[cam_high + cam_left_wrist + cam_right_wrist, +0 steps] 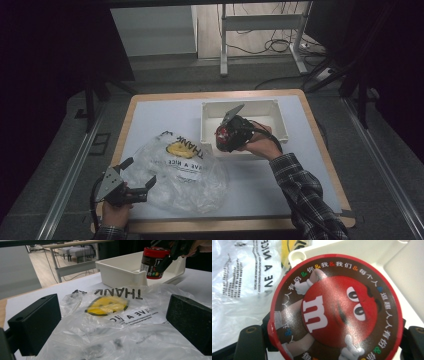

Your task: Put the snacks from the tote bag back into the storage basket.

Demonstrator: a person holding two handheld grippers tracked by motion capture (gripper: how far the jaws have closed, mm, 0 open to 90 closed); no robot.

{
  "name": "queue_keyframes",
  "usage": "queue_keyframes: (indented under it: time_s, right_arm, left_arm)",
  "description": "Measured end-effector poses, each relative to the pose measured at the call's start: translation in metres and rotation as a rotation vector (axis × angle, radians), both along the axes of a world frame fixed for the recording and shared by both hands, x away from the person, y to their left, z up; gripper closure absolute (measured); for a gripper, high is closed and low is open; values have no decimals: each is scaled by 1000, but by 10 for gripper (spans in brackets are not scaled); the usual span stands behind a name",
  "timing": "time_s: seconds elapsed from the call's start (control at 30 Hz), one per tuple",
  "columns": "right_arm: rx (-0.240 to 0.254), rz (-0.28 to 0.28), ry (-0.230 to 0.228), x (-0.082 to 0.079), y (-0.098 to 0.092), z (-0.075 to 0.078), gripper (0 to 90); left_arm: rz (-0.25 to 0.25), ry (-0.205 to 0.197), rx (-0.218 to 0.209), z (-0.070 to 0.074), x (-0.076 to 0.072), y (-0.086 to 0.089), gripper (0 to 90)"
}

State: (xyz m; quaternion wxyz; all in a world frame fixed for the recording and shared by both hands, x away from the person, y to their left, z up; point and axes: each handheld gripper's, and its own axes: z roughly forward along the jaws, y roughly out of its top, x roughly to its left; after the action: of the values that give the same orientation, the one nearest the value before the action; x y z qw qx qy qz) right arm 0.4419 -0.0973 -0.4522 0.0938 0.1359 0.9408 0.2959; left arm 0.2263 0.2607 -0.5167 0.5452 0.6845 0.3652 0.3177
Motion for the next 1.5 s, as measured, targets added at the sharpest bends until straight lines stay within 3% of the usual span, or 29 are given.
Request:
queue_keyframes:
  time_s: [1.5]
  right_arm:
    - [-26, -23, 25, 32, 6, -12, 257]
  left_arm:
    - [-2, 1, 0, 0, 0, 0, 0]
